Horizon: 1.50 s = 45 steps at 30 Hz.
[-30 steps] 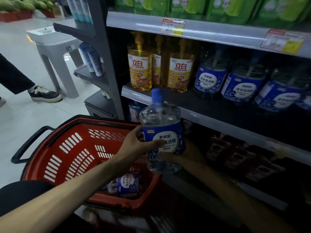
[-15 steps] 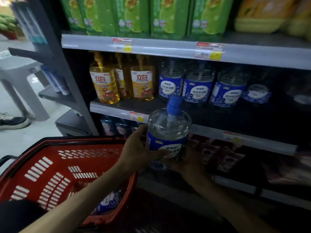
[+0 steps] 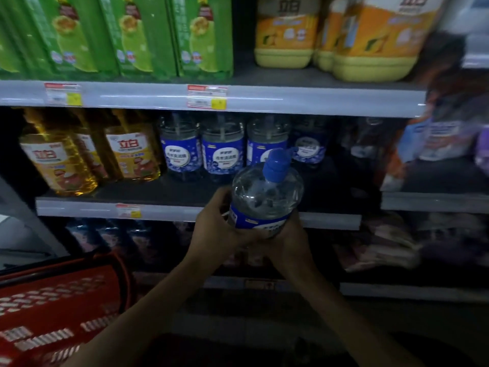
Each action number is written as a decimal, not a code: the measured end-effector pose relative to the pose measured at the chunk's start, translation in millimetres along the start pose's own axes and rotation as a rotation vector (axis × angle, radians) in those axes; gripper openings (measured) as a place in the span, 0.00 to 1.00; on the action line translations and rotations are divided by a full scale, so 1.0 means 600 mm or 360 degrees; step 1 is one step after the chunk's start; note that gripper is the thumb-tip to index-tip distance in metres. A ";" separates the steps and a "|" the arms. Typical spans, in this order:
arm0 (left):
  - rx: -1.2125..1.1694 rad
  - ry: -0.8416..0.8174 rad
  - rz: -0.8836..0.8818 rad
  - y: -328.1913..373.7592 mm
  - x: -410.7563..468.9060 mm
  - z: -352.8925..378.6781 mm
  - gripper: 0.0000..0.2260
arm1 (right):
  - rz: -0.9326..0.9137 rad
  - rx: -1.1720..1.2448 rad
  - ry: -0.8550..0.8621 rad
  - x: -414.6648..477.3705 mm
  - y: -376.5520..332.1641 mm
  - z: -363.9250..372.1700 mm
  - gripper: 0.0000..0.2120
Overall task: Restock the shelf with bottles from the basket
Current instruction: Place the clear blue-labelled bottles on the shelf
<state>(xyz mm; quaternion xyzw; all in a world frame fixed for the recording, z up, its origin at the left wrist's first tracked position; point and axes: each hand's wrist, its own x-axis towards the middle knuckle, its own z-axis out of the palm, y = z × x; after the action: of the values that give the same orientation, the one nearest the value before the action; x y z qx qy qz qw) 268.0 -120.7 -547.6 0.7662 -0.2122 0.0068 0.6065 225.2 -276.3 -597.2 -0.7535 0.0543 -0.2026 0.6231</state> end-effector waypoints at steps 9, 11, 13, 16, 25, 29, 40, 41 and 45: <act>-0.0039 -0.0053 0.0243 0.009 0.118 0.130 0.42 | -0.0139 -0.0049 0.0375 0.101 0.018 -0.115 0.48; -0.0036 -0.0040 0.0237 0.008 0.143 0.159 0.42 | -0.0129 -0.0042 0.0429 0.124 0.027 -0.134 0.49; -0.0054 -0.0011 0.0235 0.007 0.163 0.186 0.39 | -0.0142 -0.0055 0.0422 0.149 0.033 -0.154 0.48; -0.0033 0.0046 0.0236 0.000 0.192 0.221 0.34 | -0.0128 -0.0060 0.0350 0.189 0.048 -0.185 0.47; 0.0041 0.0200 0.0013 -0.033 0.275 0.280 0.38 | -0.0015 -0.0006 0.0386 0.263 0.103 -0.208 0.48; 0.0046 0.0250 -0.0053 -0.026 0.300 0.293 0.36 | -0.0018 -0.0041 0.0388 0.294 0.107 -0.217 0.47; 0.0016 0.0446 -0.0117 -0.043 0.312 0.317 0.36 | 0.0078 -0.0087 0.0347 0.307 0.114 -0.219 0.39; 0.0004 0.0452 -0.0116 -0.044 0.312 0.318 0.36 | 0.0080 -0.0080 0.0345 0.306 0.114 -0.218 0.38; -0.0010 0.0405 -0.0103 -0.048 0.311 0.311 0.34 | 0.0078 -0.0067 0.0338 0.299 0.107 -0.212 0.40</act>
<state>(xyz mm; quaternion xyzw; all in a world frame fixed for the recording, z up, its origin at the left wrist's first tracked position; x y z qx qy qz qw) 401.3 -348.9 -573.5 0.7637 -0.1087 0.0838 0.6308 352.7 -466.8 -598.5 -0.7393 0.1428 -0.2647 0.6025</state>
